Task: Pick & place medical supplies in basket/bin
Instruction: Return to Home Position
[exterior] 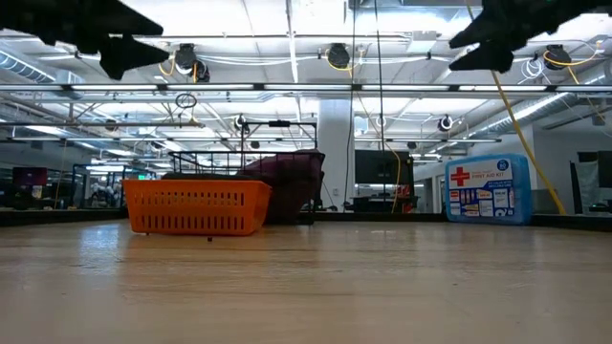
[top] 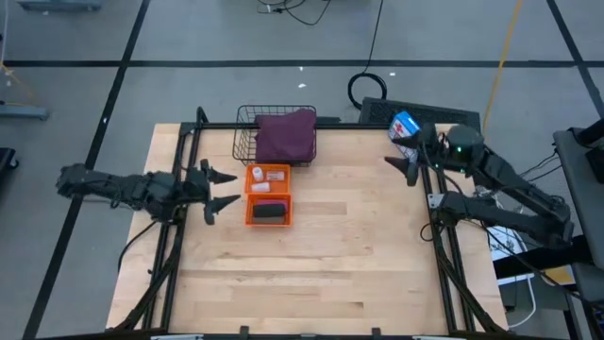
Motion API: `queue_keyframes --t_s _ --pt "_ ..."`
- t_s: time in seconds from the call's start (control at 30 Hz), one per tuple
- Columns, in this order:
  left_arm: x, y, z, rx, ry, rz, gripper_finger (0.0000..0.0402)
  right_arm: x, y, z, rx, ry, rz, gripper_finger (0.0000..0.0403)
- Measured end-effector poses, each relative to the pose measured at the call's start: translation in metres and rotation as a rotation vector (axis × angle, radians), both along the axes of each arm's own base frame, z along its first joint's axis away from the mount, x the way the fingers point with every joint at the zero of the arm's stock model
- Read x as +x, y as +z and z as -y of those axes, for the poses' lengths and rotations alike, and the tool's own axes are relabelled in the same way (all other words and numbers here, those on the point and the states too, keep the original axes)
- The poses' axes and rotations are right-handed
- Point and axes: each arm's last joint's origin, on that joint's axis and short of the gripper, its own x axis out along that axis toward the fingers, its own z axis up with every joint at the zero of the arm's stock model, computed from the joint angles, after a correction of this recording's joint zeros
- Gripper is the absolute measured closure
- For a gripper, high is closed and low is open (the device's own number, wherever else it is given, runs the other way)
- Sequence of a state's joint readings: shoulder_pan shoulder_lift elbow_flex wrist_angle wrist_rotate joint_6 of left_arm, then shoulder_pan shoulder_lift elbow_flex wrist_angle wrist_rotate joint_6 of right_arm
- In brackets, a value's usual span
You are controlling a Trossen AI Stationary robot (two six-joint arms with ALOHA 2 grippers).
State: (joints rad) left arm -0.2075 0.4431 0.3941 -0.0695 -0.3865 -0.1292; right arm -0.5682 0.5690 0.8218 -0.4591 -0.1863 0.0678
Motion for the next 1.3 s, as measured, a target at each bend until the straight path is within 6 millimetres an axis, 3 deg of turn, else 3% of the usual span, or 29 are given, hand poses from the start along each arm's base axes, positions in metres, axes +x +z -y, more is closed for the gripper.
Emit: queue_keyframes --t_s 0.4,0.73,1.03,1.3 --pt "-0.026 -0.021 -0.025 0.028 -0.033 0.149 0.0119 -0.019 -0.033 -0.016 0.01 0.09 0.111 0.009" --pt "-0.024 -0.055 -0.027 -0.026 -0.02 0.153 0.0119 -0.025 -0.056 -0.02 -0.008 0.093 0.13 0.0094" --pt "-0.02 -0.073 -0.028 -0.025 -0.019 0.179 0.0119 -0.02 -0.087 -0.016 -0.033 0.094 0.192 0.0094" --pt "-0.019 -0.078 -0.028 -0.026 -0.016 0.175 0.0119 -0.008 -0.128 -0.012 0.008 0.123 0.229 0.0093"
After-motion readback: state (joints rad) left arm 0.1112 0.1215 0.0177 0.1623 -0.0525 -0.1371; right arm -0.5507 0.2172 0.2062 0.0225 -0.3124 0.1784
